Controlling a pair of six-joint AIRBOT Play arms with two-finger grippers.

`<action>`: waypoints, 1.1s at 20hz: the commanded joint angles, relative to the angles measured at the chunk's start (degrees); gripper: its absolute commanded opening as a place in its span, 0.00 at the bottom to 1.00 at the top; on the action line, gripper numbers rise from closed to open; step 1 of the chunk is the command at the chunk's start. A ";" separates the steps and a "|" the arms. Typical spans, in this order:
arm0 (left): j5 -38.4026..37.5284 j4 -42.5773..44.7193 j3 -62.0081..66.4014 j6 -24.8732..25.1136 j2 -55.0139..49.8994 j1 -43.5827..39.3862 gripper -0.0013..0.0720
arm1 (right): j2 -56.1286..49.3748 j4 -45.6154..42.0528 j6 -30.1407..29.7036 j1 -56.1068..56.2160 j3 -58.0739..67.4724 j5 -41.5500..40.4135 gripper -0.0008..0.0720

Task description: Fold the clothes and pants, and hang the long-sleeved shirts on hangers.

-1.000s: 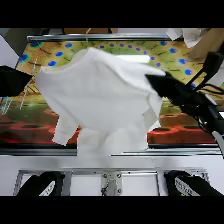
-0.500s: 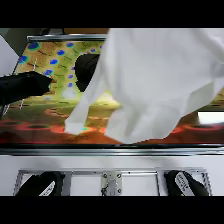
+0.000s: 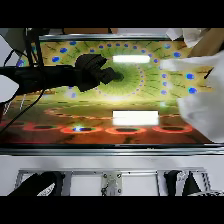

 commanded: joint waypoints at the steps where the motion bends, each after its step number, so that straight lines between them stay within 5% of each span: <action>1: -0.68 0.04 3.19 1.66 -3.08 -0.35 0.04 | -0.39 -0.50 -0.24 -6.01 6.40 -13.27 0.05; 12: -1.36 0.50 4.09 1.62 -3.89 -0.35 0.04 | -8.94 -0.48 -3.26 -6.75 23.21 -26.84 0.05; 22: -1.38 0.48 4.09 1.57 -3.89 -0.35 0.04 | -10.84 -2.12 -3.28 -6.75 23.67 -26.86 0.05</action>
